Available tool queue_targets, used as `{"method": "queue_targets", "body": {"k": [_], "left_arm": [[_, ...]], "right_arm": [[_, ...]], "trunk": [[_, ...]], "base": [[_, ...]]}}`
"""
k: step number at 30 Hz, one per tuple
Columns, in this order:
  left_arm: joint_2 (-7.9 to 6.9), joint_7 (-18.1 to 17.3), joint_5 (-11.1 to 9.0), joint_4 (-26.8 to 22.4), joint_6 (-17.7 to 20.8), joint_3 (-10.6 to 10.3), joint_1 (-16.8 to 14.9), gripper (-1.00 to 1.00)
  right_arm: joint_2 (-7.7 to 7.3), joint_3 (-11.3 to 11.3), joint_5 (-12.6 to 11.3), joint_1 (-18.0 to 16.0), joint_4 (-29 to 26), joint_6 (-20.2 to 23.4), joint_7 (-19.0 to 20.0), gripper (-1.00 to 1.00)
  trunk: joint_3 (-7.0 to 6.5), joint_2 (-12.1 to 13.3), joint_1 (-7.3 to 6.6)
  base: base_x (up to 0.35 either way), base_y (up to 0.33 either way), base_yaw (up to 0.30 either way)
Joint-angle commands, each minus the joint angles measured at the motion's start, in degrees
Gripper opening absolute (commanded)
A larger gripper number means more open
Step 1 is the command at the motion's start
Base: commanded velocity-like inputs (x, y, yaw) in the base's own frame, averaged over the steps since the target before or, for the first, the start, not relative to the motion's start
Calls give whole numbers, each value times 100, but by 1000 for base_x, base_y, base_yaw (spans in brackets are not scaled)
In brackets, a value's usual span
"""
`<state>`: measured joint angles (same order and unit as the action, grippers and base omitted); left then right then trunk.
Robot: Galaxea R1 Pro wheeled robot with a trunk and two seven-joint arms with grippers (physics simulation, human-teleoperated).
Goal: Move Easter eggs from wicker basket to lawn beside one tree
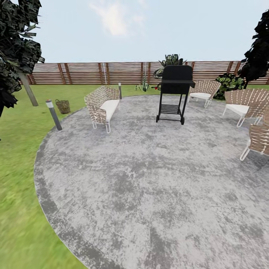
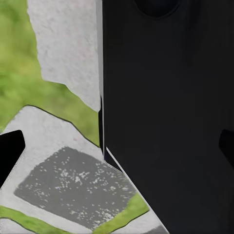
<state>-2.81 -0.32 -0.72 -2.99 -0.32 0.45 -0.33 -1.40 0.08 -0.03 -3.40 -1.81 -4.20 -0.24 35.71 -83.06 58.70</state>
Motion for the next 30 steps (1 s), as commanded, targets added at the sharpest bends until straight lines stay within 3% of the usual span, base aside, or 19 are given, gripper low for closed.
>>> {"method": "queue_targets", "body": {"k": [1, 30], "left_arm": [[0, -3, -7, 0, -3, 2, -2, 100], [0, -3, -7, 0, -3, -1, -2, 100]], "right_arm": [[0, 1, 1, -3, 5, -20, -2, 100], [-19, 8, 3, -3, -3, -20, -2, 100]], "trunk": [[5, -2, 3], [5, -2, 3]], "base": [[322, 0, 0], [322, 0, 0]]}}
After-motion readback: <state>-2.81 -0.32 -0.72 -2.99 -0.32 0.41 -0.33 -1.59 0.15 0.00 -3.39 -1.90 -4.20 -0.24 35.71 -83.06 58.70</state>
